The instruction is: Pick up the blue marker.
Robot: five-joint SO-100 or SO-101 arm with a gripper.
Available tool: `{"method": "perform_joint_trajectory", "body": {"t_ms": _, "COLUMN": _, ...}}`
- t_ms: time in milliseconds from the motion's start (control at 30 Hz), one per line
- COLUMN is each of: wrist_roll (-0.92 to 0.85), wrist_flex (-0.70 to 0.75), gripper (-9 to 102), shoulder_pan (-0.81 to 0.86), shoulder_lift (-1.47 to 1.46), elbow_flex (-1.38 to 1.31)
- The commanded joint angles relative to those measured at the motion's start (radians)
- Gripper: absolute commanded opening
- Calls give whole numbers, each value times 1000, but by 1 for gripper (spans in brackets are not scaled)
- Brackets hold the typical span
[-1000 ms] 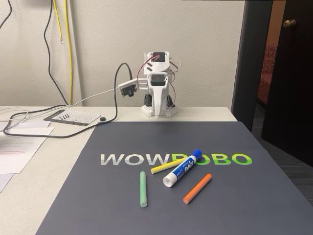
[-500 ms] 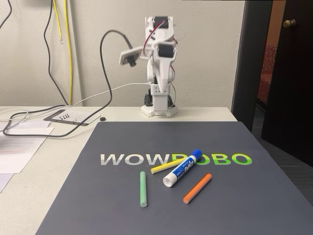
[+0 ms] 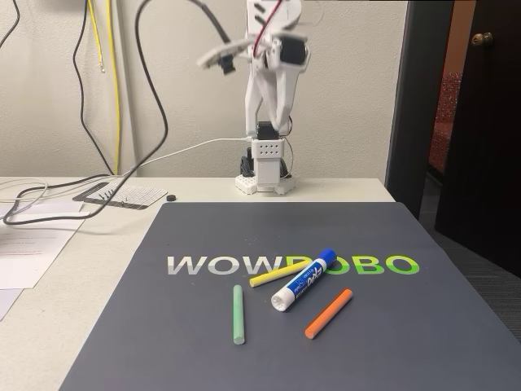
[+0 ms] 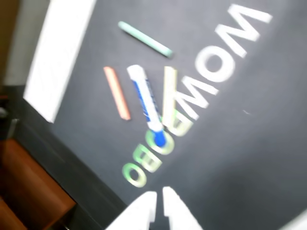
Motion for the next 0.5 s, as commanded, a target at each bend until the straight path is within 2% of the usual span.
{"method": "perform_joint_trajectory", "body": {"t_ms": 0, "wrist_roll": -25, "wrist_flex": 126, "gripper": 0, "shoulder_pan": -3, "shoulder_lift": -98, "elbow_flex": -233}}
{"method": "perform_joint_trajectory", "body": {"t_ms": 467, "wrist_roll": -135, "wrist_flex": 6, "gripper": 0, "shoulder_pan": -8, "shoulder_lift": -319, "elbow_flex": -233}}
